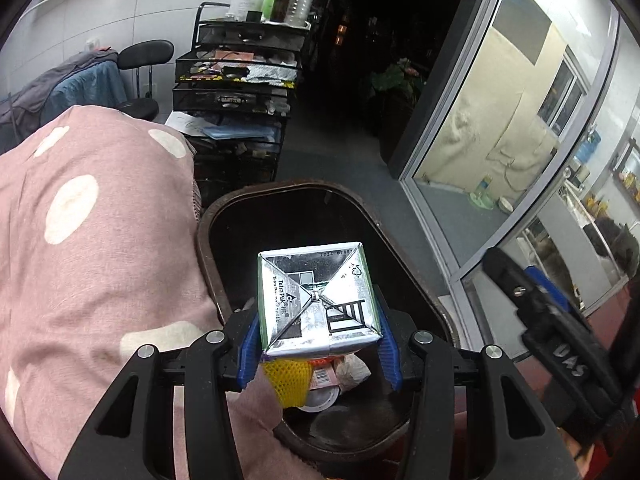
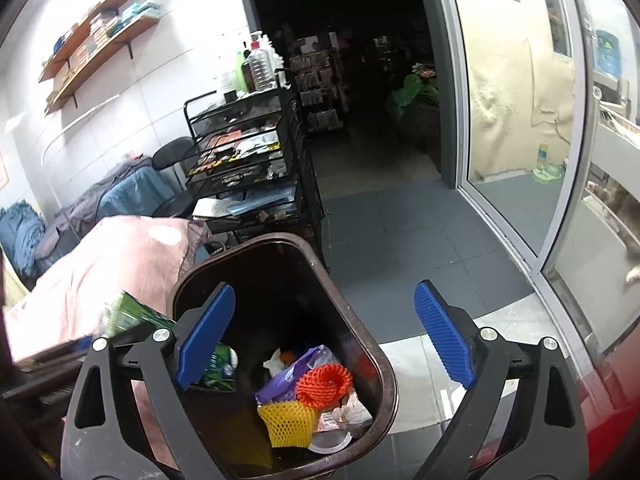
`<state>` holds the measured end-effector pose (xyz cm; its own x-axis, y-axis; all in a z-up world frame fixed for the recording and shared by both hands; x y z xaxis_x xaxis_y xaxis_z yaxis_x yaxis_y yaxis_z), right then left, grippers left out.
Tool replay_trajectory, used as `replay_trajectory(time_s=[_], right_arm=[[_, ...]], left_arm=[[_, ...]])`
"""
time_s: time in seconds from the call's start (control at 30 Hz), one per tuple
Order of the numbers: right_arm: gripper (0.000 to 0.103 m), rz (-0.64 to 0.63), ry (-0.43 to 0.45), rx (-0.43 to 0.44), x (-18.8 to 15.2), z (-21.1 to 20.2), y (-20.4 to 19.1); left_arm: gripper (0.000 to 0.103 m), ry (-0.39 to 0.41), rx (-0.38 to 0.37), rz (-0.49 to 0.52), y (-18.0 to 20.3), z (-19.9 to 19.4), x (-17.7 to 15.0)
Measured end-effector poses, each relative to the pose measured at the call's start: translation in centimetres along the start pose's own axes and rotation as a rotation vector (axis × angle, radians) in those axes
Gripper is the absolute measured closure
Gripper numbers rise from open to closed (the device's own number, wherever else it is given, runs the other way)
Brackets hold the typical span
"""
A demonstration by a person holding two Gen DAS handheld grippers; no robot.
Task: Collect trash
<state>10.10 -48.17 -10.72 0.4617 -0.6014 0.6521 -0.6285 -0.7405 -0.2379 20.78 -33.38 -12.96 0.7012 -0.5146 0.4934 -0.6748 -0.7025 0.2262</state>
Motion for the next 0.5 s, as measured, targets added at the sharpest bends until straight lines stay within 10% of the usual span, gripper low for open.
replay_trajectory(time_s=[0.1, 0.2, 0.5], right_arm=[[0.013, 0.014, 0.006, -0.005, 0.3, -0.4, 0.6], [0.013, 0.029, 0.005, -0.008, 0.5, -0.4, 1.1], [0.012, 0.029, 0.007, -0.009, 0.4, -0.6, 1.4]], left_arm=[[0.054, -0.040, 0.006, 0.027, 0.6, 1.1, 0.0], [0.028, -0.041, 0.036, 0.050, 0.9, 1.2, -0.2], [0.009, 0.149, 0.132, 0.031, -0.3, -3.7, -0.7]])
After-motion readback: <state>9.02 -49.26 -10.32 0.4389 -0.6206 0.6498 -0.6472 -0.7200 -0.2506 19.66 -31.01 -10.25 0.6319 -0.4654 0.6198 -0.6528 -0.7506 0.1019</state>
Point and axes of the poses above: each gripper's, at about its wrist camera, not at the fingertips, and z roughly the way its jaws point, y to its right, x to its top, the point moved 8 cm from there along z, roughly the way its jaws point, and after that the axes turned 12 degrees about -y, right-handed, at the moved point
